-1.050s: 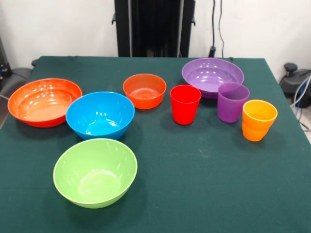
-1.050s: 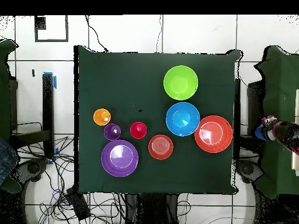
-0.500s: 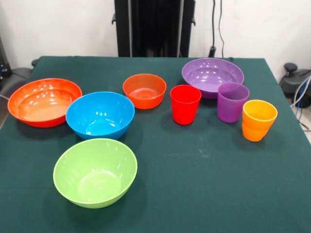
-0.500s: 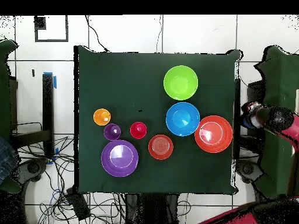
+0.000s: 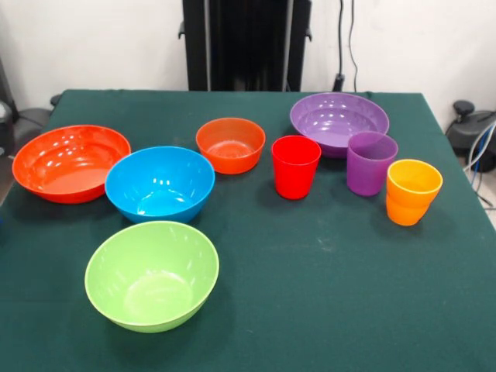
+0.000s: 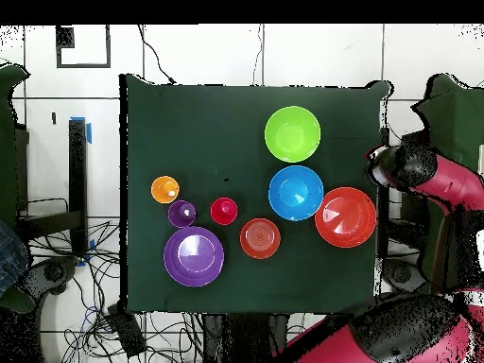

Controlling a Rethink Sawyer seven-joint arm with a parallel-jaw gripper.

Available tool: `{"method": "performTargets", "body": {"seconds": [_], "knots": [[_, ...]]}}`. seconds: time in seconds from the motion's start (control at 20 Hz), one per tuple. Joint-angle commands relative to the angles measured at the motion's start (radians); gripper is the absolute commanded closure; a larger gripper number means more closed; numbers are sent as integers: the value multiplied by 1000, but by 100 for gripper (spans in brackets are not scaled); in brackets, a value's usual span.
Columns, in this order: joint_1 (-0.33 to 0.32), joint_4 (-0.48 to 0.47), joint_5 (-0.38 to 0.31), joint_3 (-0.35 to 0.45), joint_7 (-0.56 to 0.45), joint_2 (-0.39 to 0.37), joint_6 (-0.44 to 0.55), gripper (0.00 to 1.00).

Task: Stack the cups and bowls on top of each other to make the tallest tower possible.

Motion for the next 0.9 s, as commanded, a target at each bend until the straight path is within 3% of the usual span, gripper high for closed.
{"method": "performTargets", "body": {"seconds": [0.05, 0.35, 0.9], "knots": [[93, 41, 78, -64, 273, 21, 20, 100], [138, -23, 136, -99, 266, 49, 54, 100], [188, 8, 253, -145, 248, -8, 73, 100]]}}
